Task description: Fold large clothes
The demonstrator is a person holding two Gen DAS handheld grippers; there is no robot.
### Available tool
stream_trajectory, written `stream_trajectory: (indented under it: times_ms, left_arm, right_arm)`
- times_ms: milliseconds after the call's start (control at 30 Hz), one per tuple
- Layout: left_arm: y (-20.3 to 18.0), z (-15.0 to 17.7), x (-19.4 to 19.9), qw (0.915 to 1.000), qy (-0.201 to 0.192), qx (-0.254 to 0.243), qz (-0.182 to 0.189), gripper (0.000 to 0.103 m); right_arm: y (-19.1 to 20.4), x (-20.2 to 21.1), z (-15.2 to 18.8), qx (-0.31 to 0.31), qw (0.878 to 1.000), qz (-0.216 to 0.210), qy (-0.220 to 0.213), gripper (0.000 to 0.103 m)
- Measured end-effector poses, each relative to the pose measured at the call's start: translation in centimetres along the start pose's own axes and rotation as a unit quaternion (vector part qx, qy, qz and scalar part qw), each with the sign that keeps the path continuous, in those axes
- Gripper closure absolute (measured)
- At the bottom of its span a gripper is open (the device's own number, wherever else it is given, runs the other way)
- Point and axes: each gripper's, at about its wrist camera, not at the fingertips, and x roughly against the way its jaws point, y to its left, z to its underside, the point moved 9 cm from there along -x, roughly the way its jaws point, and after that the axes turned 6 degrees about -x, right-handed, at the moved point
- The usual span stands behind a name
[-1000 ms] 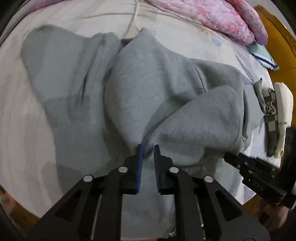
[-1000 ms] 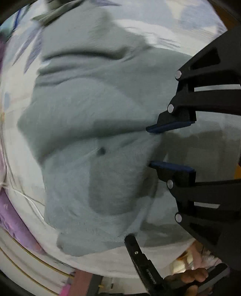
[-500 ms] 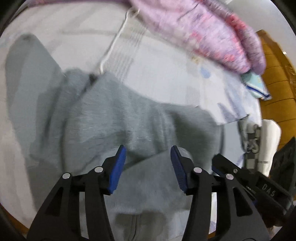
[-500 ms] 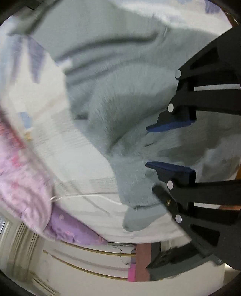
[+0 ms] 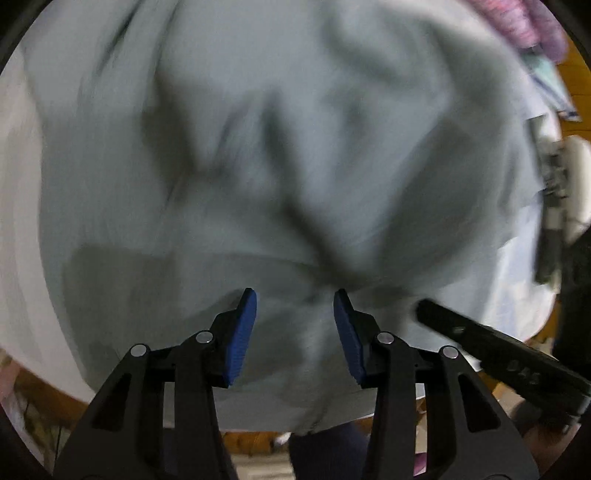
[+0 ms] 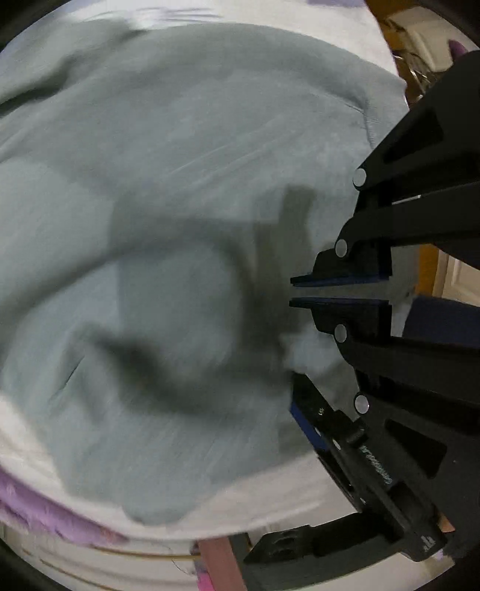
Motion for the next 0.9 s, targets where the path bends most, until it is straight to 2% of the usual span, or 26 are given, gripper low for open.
stream_trajectory:
  times_ms: [67,133,233,267,300,333,367,400,467,500,533,567,600,633,700,800,900]
  left_arm:
    - [0.4,0.0,0.5,0.9996,-0.017,0.013,0.018,0.06]
    - [0.5,-0.7,2.6,0.998,-0.058,0.006,0.027,0.06]
    - [1.4,-2.6,5.9,0.9931,-0.111,0.015,0.034,0.057]
    - [2.0,-3.4,6.9,0.9913,-0.123,0.024,0.04,0.055]
    - [2.8,-4.3,7.8,0.9892,-0.136,0.035,0.043,0.049]
    - [3.5,-4.9,8.5,0.9875,-0.146,0.042,0.044,0.043]
    - [4.5,-5.6,9.2,0.9857,-0.155,0.05,0.041,0.042]
    - [5.8,-6.4,10.0,0.9839,-0.165,0.058,0.036,0.04]
    - [7.9,-7.0,10.6,0.9818,-0.172,0.077,0.027,0.038]
    - [10.0,-7.6,11.1,0.9791,-0.177,0.097,0.023,0.038]
    - [11.5,-7.6,11.4,0.9769,-0.18,0.112,0.022,0.038]
    - [13.5,-7.8,11.7,0.9738,-0.184,0.132,0.019,0.038]
    - [16.2,-8.2,12.2,0.9688,-0.19,0.159,0.015,0.038]
    - [17.8,-8.2,12.5,0.965,-0.193,0.177,0.012,0.038]
    - [22.4,-9.1,13.7,0.9521,-0.208,0.224,0.011,0.038]
    - [28.0,-10.9,15.2,0.9357,-0.231,0.267,0.001,0.035]
    - [33.3,-13.2,16.1,0.9277,-0.243,0.282,-0.019,0.034]
  right_arm:
    - [-0.3,1.1,-0.3,-0.016,1.0,0.0,-0.024,0.097]
    - [1.5,4.4,-1.7,0.016,0.996,0.0,-0.086,0.097]
    - [5.0,8.6,-4.4,0.05,0.985,-0.023,-0.165,0.097]
    - [6.6,9.6,-5.6,0.067,0.98,-0.036,-0.186,0.095]
    - [7.5,9.8,-6.2,0.079,0.978,-0.044,-0.19,0.094]
    - [8.7,9.5,-7.1,0.091,0.976,-0.052,-0.19,0.094]
    - [9.6,8.6,-7.5,0.099,0.976,-0.06,-0.183,0.094]
    - [9.8,7.1,-7.3,0.105,0.98,-0.049,-0.161,0.096]
    - [8.5,3.7,-6.0,0.1,0.987,-0.021,-0.121,0.097]
    - [7.1,0.8,-4.9,0.086,0.993,-0.007,-0.082,0.097]
    - [6.2,-0.5,-4.4,0.076,0.995,0.002,-0.066,0.102]
    - [5.6,-1.7,-3.8,0.06,0.996,-0.016,-0.059,0.103]
    - [5.6,-1.9,-3.7,0.049,0.996,-0.029,-0.063,0.103]
    - [5.8,-1.8,-3.7,0.047,0.996,-0.025,-0.066,0.103]
    - [6.5,-1.4,-3.9,0.054,0.996,-0.006,-0.067,0.103]
    - [8.5,-0.7,-3.8,0.065,0.995,-0.003,-0.079,0.096]
    - [10.0,0.3,-4.3,0.074,0.992,-0.004,-0.101,0.096]
